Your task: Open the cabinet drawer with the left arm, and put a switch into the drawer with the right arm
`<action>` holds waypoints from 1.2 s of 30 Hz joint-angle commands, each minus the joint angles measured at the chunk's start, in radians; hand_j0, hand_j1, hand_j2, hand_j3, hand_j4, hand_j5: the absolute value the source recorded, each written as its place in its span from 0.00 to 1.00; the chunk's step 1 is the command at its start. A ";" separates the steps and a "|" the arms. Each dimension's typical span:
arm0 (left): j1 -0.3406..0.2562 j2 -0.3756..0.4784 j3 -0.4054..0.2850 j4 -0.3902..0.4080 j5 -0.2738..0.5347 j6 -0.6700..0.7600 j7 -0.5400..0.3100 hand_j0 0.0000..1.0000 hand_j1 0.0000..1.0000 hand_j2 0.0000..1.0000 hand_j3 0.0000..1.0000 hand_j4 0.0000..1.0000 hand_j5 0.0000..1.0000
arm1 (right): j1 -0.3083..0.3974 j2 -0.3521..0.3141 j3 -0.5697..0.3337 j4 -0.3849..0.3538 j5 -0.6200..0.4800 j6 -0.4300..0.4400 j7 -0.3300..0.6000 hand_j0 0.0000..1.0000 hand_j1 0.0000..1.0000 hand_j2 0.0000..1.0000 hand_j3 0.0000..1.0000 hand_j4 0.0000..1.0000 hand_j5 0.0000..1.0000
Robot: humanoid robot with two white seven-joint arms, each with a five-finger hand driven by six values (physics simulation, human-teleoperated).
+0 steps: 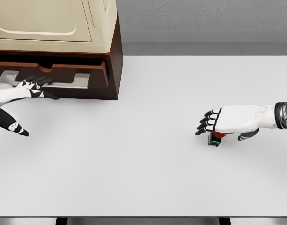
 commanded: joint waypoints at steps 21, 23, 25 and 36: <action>-0.001 0.088 -0.040 -0.003 0.076 -0.138 -0.114 1.00 1.00 1.00 1.00 1.00 1.00 | 0.005 0.005 0.004 0.003 -0.001 0.002 0.000 1.00 1.00 1.00 1.00 1.00 1.00; -0.001 0.098 -0.045 -0.005 0.079 -0.154 -0.114 1.00 1.00 1.00 1.00 1.00 1.00 | 0.006 0.007 0.004 0.005 0.011 0.002 0.000 1.00 1.00 1.00 1.00 1.00 1.00; -0.001 0.106 -0.045 -0.005 0.079 -0.163 -0.114 1.00 1.00 1.00 1.00 1.00 1.00 | 0.006 0.007 0.004 0.006 0.012 0.002 0.000 1.00 1.00 1.00 1.00 1.00 1.00; -0.001 0.200 -0.109 -0.003 0.093 -0.338 -0.114 1.00 1.00 1.00 1.00 1.00 1.00 | 0.006 0.008 0.004 0.008 0.019 0.002 0.000 0.99 0.99 0.99 0.99 0.99 0.99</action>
